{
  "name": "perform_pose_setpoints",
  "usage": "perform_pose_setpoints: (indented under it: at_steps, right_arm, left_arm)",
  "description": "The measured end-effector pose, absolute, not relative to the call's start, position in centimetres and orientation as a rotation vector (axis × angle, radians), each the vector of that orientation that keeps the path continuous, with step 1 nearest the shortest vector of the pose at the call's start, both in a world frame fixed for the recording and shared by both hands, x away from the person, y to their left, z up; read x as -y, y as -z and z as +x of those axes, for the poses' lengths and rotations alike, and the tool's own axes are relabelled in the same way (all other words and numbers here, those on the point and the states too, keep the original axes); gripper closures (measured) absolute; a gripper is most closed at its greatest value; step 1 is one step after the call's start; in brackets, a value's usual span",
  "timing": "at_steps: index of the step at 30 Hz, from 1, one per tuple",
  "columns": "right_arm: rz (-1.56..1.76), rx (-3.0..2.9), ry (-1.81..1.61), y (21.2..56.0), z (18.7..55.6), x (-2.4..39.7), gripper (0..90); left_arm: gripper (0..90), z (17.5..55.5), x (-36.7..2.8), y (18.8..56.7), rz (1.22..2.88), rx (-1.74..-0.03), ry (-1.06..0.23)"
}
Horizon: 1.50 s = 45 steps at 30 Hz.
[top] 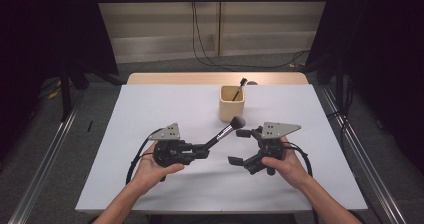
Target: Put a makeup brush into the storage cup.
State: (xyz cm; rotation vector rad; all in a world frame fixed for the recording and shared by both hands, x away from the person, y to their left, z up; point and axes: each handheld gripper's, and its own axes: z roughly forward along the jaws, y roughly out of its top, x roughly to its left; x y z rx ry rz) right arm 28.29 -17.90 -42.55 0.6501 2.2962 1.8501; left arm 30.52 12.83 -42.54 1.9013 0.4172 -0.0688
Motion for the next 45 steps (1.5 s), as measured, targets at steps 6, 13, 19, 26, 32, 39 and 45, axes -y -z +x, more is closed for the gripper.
perform_pose_setpoints:
  at_steps: [6,13,19,26,32,39,45]
  right_arm:
    - [0.661,-2.264,-1.892,42.1,28.5,17.5,7.3]
    - [0.675,-2.241,-1.916,41.5,29.0,16.8,16.9]
    - [0.73,-2.219,-1.943,41.6,29.4,16.4,35.0]
    - [0.79,-2.188,-1.976,41.6,29.7,16.6,46.8]
    - [0.808,-2.182,-2.004,41.8,29.8,16.6,57.4]
    - [0.821,-2.169,-2.058,41.8,30.1,16.7,63.8]
    - [0.815,-2.177,-2.079,41.7,30.1,16.6,66.9]
  left_arm:
    - [74.5,30.6,-12.7,42.5,1.872,-0.408,0.052]
    - [74.4,30.6,-12.4,42.9,1.878,-0.411,0.04]
    - [74.5,30.7,-12.2,43.1,1.876,-0.415,0.026]
    - [74.5,30.5,-11.9,43.5,1.895,-0.401,0.027]
    - [74.4,30.4,-11.6,43.6,1.9,-0.391,0.022]
    - [74.4,30.5,-11.3,43.8,1.914,-0.381,0.022]
    - [74.1,30.3,-10.9,43.9,1.931,-0.368,0.007]
